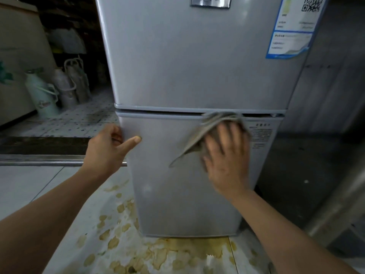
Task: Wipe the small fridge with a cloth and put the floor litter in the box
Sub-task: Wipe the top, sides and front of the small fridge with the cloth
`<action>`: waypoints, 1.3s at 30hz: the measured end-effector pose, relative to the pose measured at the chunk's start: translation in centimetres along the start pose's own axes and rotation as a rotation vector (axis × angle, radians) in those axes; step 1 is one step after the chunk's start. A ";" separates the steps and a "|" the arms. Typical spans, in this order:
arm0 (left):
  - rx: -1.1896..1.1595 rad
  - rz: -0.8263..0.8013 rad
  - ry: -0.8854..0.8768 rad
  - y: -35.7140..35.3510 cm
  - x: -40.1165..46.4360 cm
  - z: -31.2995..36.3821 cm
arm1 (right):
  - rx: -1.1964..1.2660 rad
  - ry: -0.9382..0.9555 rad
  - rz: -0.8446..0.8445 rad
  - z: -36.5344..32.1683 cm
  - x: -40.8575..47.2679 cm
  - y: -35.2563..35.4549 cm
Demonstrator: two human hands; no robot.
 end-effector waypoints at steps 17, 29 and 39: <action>-0.028 0.057 -0.042 -0.4 -0.1 -0.5 | 0.208 -0.766 0.084 6.9 -7.9 -0.8; 0.121 0.011 -0.010 -3.4 -3.0 -4.3 | 0.177 -0.714 0.180 7.3 -3.4 0.7; 0.139 -0.046 -0.031 -3.8 -2.3 -4.5 | 0.026 -0.265 -0.201 0.9 -11.9 -3.7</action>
Point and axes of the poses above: each hand's wrist, its own x-axis towards the middle knuckle, its own y-axis out of the back of the hand, z = x × y, the point moved 8 cm from there along x, towards the middle knuckle, and after that the axes turned 2 degrees about y, right-handed, at the moved point
